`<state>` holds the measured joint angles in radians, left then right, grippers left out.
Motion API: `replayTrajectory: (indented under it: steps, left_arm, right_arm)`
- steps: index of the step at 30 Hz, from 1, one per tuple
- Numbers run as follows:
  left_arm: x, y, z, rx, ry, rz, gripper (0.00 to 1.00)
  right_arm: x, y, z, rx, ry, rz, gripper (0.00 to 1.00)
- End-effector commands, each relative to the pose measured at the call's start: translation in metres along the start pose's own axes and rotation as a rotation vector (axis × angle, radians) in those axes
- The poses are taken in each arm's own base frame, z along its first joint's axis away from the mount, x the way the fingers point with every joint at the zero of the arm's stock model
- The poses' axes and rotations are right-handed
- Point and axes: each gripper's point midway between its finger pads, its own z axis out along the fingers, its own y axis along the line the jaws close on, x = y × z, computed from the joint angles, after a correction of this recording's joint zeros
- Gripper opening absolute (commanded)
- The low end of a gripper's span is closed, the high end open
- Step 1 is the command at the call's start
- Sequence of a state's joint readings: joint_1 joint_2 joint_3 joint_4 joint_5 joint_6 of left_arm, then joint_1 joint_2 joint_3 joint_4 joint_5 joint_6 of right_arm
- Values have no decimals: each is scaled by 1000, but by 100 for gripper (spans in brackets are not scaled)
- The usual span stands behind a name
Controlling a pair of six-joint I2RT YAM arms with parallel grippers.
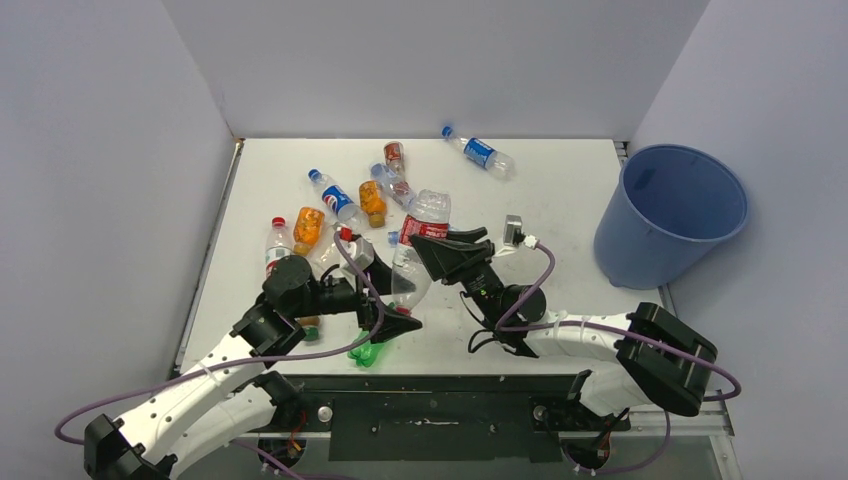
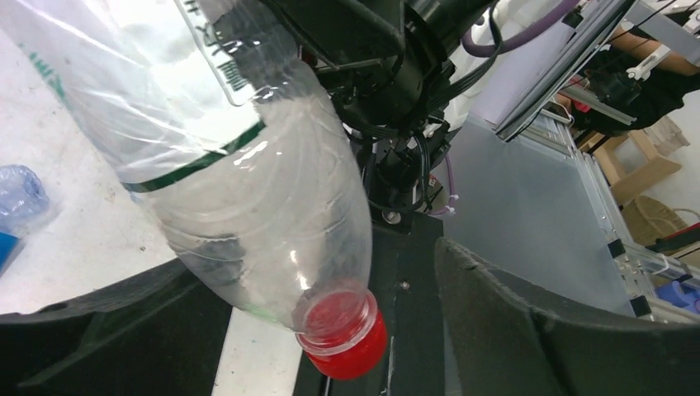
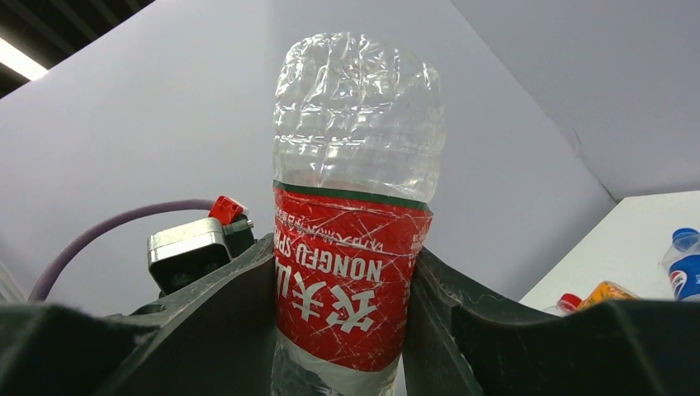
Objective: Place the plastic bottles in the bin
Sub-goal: Pick up the plastic bottle at the center of the board.
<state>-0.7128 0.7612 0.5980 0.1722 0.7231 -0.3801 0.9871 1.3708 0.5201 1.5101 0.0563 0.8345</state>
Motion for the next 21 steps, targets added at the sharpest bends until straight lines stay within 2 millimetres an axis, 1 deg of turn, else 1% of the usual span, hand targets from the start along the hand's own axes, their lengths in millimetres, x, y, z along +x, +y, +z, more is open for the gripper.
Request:
replayTrajectory:
  steps: [1, 4, 6, 8, 9, 10, 11, 12, 13, 14, 15, 17, 18, 19, 21]
  left_arm:
    - [-20, -12, 2, 37, -14, 47, 78]
    - [-19, -12, 2, 42, -10, 47, 50]
    - [-19, -12, 3, 41, -6, 49, 35]
    - [-19, -11, 3, 40, -4, 51, 17]
    - [-19, -10, 3, 36, -5, 52, 8]
    - [-20, -9, 3, 27, -10, 55, 0]
    - [-21, -7, 3, 11, -14, 58, 0]
    - [-22, -5, 2, -4, -19, 63, 0]
    - [-23, -2, 1, -26, -26, 70, 0]
    - [-24, 1, 0, -48, -35, 77, 0]
    - [-26, 4, -1, -70, -46, 89, 0]
    - [-29, 10, -4, -109, -65, 107, 0]
    - [-30, 12, -4, -125, -73, 115, 0]
    - [-31, 14, -5, -139, -79, 120, 0]
    - [-30, 15, -5, -145, -79, 130, 0]
  right_arm:
    - [-38, 37, 10, -105, -139, -46, 46]
    - [-39, 38, 8, -102, -139, -65, 46]
    - [-40, 39, 7, -102, -142, -72, 46]
    - [-40, 40, 7, -103, -136, -82, 46]
    - [-38, 40, 7, -103, -121, -90, 49]
    - [-35, 43, 8, -105, -97, -102, 58]
    - [-32, 45, 10, -104, -60, -122, 71]
    - [-25, 43, 11, -82, -3, -154, 85]
    - [-24, 42, 13, -52, 40, -185, 95]
    - [-19, 37, 13, -6, 102, -214, 98]
    - [-13, 27, 8, 61, 183, -252, 91]
    - [-25, 29, 0, 114, 231, -319, 90]
    - [-30, 27, -4, 158, 262, -349, 90]
    - [-40, 32, -4, 181, 273, -375, 90]
    - [-48, 32, -6, 234, 327, -416, 90]
